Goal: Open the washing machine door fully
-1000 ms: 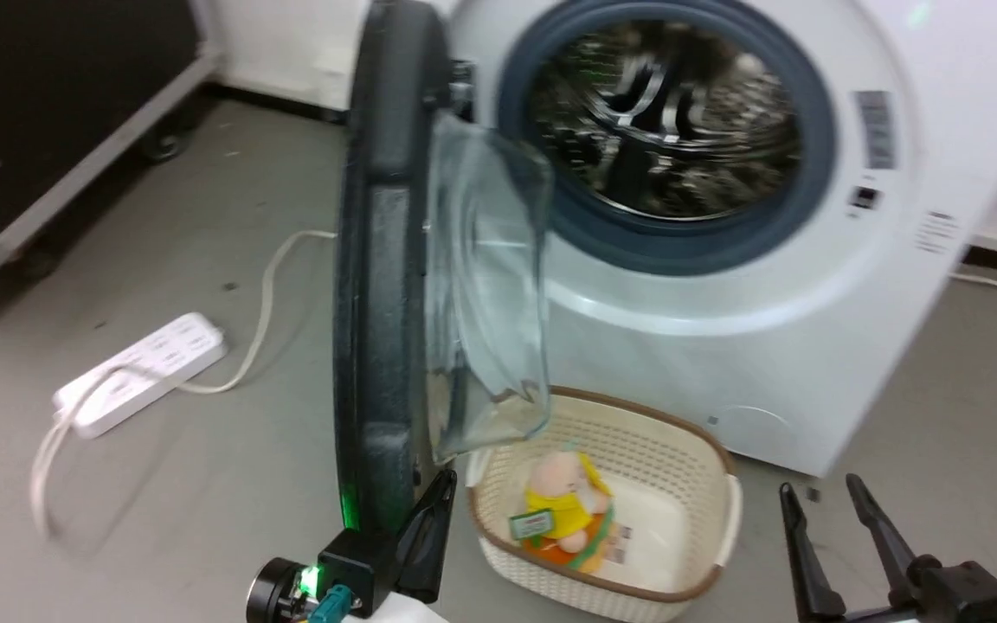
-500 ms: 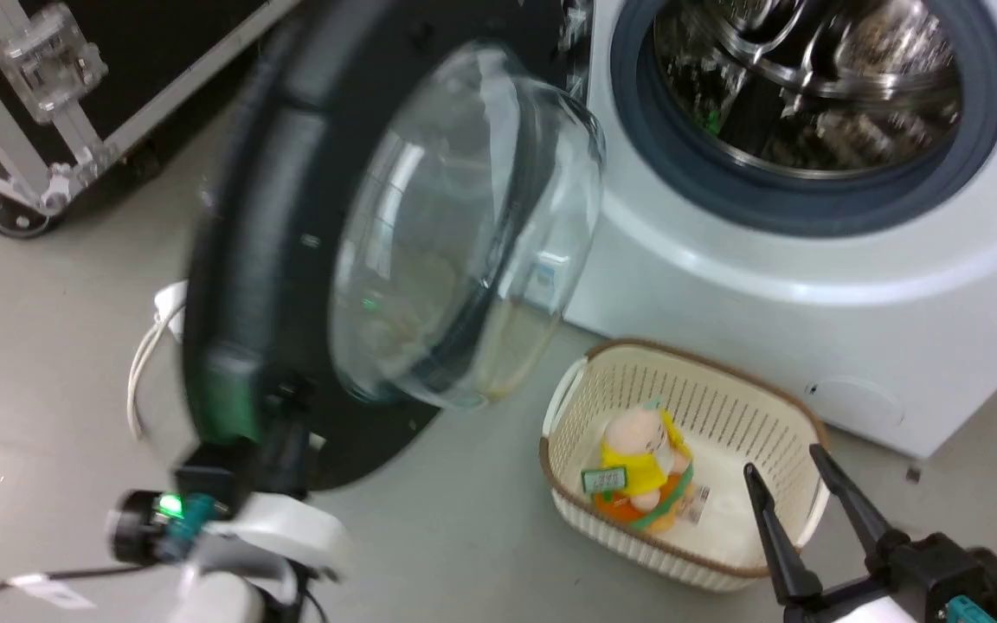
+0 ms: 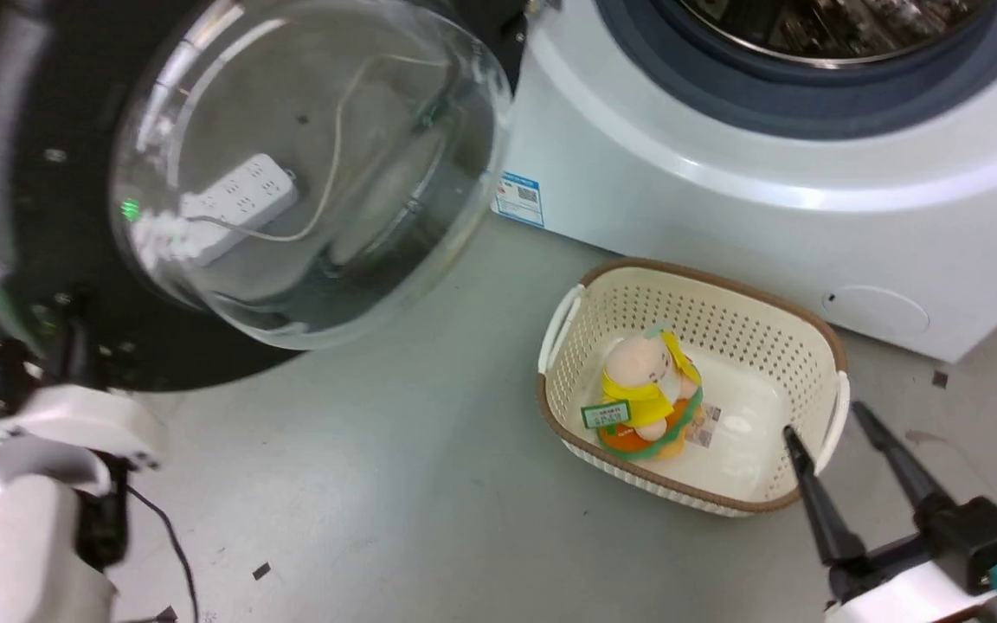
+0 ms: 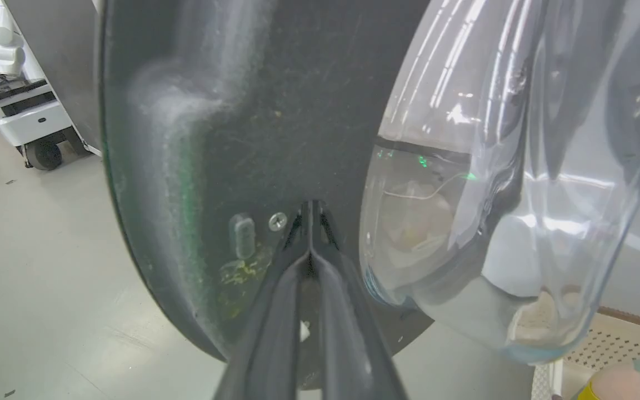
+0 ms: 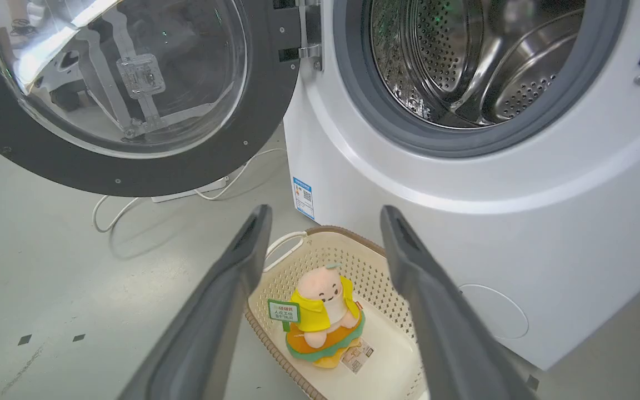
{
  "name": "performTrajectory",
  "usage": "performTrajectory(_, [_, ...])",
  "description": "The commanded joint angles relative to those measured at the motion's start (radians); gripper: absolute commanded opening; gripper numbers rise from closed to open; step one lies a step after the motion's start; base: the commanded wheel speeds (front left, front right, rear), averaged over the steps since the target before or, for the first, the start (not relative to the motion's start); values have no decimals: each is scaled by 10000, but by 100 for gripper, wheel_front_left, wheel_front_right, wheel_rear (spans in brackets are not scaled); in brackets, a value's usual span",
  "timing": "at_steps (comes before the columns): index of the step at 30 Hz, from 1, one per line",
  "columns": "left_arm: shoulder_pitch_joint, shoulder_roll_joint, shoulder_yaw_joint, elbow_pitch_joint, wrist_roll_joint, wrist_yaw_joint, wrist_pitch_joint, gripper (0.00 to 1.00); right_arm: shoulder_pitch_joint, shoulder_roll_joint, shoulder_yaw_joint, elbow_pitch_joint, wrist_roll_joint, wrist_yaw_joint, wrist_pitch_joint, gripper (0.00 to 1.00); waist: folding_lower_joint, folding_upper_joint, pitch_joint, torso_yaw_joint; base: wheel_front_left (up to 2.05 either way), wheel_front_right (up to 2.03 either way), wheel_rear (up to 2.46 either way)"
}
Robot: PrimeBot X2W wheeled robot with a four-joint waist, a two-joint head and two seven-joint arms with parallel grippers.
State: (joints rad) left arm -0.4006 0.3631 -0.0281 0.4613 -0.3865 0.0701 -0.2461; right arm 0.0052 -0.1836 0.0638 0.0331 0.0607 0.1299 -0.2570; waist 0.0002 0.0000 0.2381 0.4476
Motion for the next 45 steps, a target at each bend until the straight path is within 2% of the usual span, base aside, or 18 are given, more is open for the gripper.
performTrajectory(1, [-295, 151, 148, 237, -107, -62, -67, 0, -187, -129, -56, -91, -41, 8, -13, 100, -2, 0, 159, -121, 0, 0, 0])
performTrajectory(7, [-1087, 519, 501, 1216, -178, -304, -137, 0, -372, -342, -173, -235, -26, 8, 96, 100, -2, 0, 403, -275, 0, 0, 0])
performTrajectory(12, [-1145, 411, 581, 1152, 104, -423, -152, 0, -383, -229, -249, -180, -14, 8, 70, 100, -2, 0, 223, -366, 0, 0, 0])
performTrajectory(24, [736, -697, -258, -877, 1188, -702, -155, 0, -234, 568, -923, 117, -105, 8, -41, 100, -2, 0, -1494, -1047, 0, 0, 0])
performTrajectory(33, [2360, -1709, -727, -2077, 1067, -674, -156, 0, 405, 1058, -1436, -211, -322, 8, -45, 100, -2, 0, -2706, -2314, 0, 0, 0])
performTrajectory(43, [3992, -2278, -710, -2933, 1557, -443, -156, 0, 905, 1256, -1380, -353, -323, 8, -46, 100, -2, 0, -3033, -3608, 0, 0, 0])
performTrajectory(44, [4134, -2349, -739, -3011, 1649, -411, -156, 14, 961, 1266, -1371, -344, -302, 8, -46, 100, -2, 0, -3055, -3691, 0, 0, 0])
performTrajectory(45, [4281, -2414, -770, -3091, 1753, -360, -156, 99, 1017, 1274, -1352, -333, -284, 8, -46, 100, -2, 0, -3082, -3762, 0, 0, 0])
